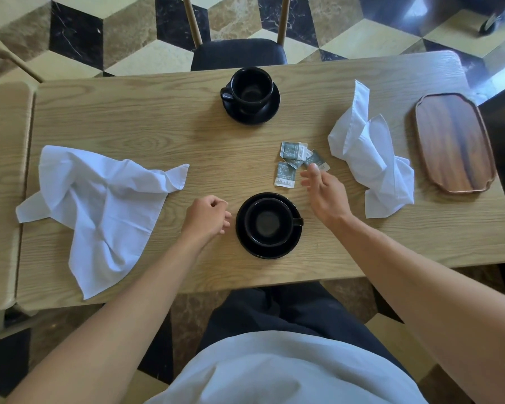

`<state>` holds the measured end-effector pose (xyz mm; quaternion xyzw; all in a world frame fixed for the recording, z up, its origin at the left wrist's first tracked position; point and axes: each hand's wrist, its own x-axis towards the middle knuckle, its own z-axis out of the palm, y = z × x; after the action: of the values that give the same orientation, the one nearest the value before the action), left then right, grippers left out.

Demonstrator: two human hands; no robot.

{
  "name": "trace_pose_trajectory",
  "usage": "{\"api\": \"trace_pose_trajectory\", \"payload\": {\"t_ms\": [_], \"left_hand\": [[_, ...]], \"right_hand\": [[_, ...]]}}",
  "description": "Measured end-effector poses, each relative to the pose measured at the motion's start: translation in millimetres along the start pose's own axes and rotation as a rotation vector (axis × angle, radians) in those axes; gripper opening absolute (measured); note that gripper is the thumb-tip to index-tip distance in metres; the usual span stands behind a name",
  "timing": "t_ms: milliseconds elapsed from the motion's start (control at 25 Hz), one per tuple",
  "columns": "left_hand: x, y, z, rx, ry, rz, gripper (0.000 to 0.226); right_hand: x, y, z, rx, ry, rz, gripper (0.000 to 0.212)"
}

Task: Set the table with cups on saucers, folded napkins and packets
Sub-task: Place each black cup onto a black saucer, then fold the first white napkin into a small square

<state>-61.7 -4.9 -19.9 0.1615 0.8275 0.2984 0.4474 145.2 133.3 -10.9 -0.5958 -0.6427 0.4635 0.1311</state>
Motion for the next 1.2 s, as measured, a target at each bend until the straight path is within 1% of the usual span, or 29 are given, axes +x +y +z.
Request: {"api": "trace_pose_trajectory", "payload": {"t_ms": [120, 280, 360, 480, 600, 720, 880, 920, 960, 1000, 1040, 1120, 1160, 1200], "left_hand": [[-10.5, -4.0, -20.2, 0.018, 0.033, -0.008, 0.020], [-27.9, -26.9, -57.2, -0.052, 0.181, -0.072, 0.020], [-34.9, -46.4, -78.0, -0.084, 0.259, -0.104, 0.021], [-38.3, -81.0, -109.7, -0.074, 0.310, -0.129, 0.020], [-30.4, -119.5, -145.8, -0.057, 0.318, -0.133, 0.016], [-14.7, -164.2, -185.3, 0.030, 0.301, -0.137, 0.011], [1.3, -219.5, -230.0, 0.215, 0.200, -0.094, 0.008], [-0.1, -232.5, -240.5, 0.257, 0.163, -0.092, 0.013], [-2.3, -242.9, -248.1, 0.290, 0.122, -0.072, 0.019], [-5.8, -250.9, -252.9, 0.346, 0.085, -0.015, 0.023], [-9.3, -256.2, -258.8, 0.434, 0.048, 0.086, 0.026], [-12.4, -264.9, -263.6, 0.687, -0.026, 0.381, 0.034], [-13.7, -269.2, -262.7, 0.825, -0.053, 0.512, 0.037], [-14.7, -271.6, -261.3, 0.920, -0.062, 0.597, 0.037]], "right_hand": [[2.6, -23.7, 17.7, -0.043, -0.062, -0.106, 0.057], [-0.5, -58.5, 62.1, -0.140, -0.245, -0.215, 0.055], [-6.6, -74.4, 88.0, -0.204, -0.329, -0.247, 0.046], [-20.0, -91.5, 125.7, -0.250, -0.394, -0.261, 0.029], [-35.4, -104.5, 169.1, -0.306, -0.425, -0.256, 0.023], [-50.5, -116.4, 224.0, -0.384, -0.443, -0.238, 0.023], [-82.3, -125.3, 293.8, -0.432, -0.443, -0.114, 0.029], [-95.0, -126.2, 311.1, -0.415, -0.454, -0.068, 0.030], [-105.5, -125.6, 324.2, -0.388, -0.451, -0.020, 0.030], [-115.2, -124.1, 333.0, -0.365, -0.439, 0.025, 0.031], [-123.7, -124.3, 341.3, -0.350, -0.417, 0.064, 0.035], [-136.2, -124.2, 351.2, -0.348, -0.376, 0.113, 0.042], [-141.4, -123.3, 354.2, -0.363, -0.380, 0.115, 0.043], [-146.5, -121.4, 356.1, -0.397, -0.402, 0.097, 0.044]]}}
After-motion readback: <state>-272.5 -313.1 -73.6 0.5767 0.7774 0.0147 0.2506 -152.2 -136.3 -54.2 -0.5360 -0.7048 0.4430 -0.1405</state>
